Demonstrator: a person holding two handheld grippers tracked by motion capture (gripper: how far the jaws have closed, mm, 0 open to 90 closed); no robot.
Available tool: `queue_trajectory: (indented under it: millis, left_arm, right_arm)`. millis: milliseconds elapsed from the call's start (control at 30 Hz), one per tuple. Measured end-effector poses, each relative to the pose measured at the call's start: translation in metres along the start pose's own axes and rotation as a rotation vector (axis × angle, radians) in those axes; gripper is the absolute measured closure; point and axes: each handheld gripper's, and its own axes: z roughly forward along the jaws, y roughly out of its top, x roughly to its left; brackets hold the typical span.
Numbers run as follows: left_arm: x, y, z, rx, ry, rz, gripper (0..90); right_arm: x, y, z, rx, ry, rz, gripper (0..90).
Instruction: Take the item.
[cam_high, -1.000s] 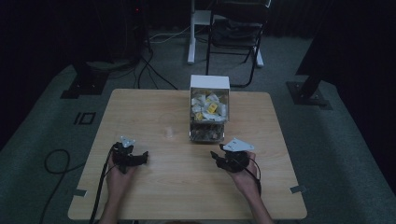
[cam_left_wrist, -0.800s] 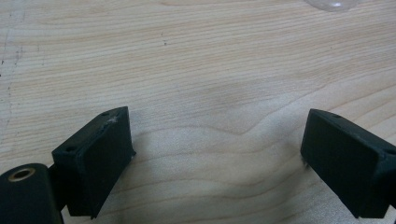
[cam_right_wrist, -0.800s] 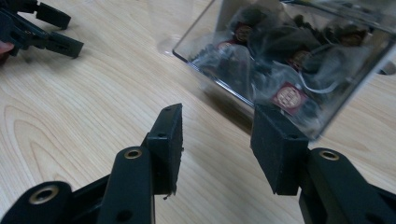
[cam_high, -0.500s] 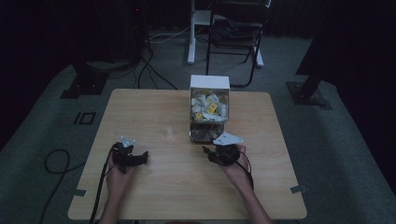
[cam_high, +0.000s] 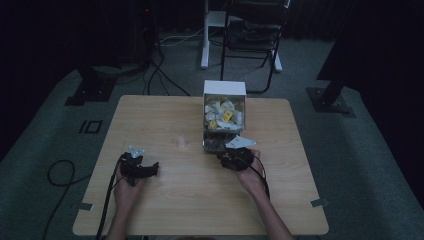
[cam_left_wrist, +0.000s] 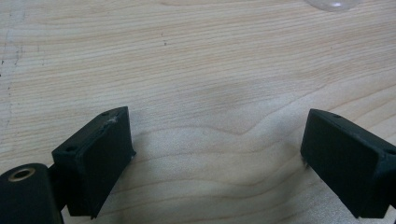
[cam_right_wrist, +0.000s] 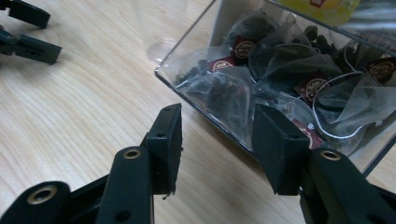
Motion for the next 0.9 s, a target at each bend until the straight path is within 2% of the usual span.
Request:
queue_trajectory:
  millis: [333,900]
  left_arm:
    - [0.000,0.000,0.000,0.000,0.000,0.000,9.7]
    - [0.000,0.000,0.000,0.000,0.000,0.000,9.7]
  right_arm:
    - [0.000,0.001,0.010,0.029,0.010,-0.026,52.9]
    - [0.003,-0.007,-0.004,0.024,0.040,-0.061,54.2]
